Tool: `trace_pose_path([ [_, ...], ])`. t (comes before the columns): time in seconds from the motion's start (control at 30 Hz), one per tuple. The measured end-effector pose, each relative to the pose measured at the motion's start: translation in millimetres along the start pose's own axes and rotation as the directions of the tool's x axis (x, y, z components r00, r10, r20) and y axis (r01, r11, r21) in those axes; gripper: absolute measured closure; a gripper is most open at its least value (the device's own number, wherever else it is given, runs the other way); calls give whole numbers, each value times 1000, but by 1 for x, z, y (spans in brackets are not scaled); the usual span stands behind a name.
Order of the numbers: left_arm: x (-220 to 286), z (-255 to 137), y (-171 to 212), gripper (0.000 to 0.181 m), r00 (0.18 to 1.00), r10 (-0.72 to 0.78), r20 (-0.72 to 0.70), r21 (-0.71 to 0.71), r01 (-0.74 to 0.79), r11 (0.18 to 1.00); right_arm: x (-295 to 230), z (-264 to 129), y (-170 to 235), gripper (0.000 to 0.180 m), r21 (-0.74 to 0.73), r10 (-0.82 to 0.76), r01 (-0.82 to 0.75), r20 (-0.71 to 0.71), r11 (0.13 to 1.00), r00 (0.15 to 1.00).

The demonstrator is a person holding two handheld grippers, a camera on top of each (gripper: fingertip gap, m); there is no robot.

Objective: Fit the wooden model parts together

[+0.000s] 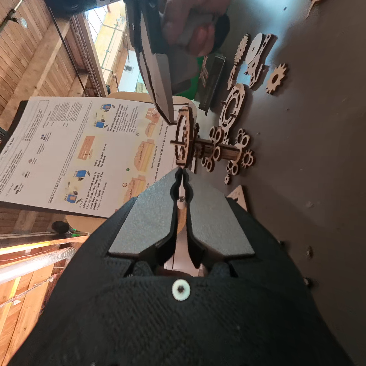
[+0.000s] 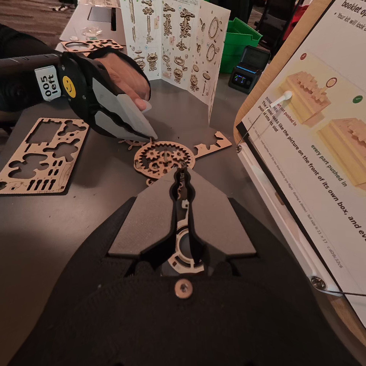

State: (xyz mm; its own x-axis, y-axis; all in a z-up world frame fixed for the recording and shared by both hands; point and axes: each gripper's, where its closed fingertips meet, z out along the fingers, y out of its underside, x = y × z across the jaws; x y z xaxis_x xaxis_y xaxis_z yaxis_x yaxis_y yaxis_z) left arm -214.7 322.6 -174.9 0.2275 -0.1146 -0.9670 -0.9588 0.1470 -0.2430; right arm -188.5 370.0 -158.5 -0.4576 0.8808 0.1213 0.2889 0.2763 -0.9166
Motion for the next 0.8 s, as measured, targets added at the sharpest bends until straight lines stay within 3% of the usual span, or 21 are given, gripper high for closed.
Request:
trace_pose_path([
  [0.67, 0, -8, -9, 181, 998, -61, -22, 52, 62, 997, -7, -1, 3, 180, -7, -33, 33, 6, 999, 999],
  [0.8, -5, -11, -14, 181, 985, -163, -47, 87, 167, 982, -9, -7, 2, 178, 7, -13, 12, 43, 1000, 999],
])
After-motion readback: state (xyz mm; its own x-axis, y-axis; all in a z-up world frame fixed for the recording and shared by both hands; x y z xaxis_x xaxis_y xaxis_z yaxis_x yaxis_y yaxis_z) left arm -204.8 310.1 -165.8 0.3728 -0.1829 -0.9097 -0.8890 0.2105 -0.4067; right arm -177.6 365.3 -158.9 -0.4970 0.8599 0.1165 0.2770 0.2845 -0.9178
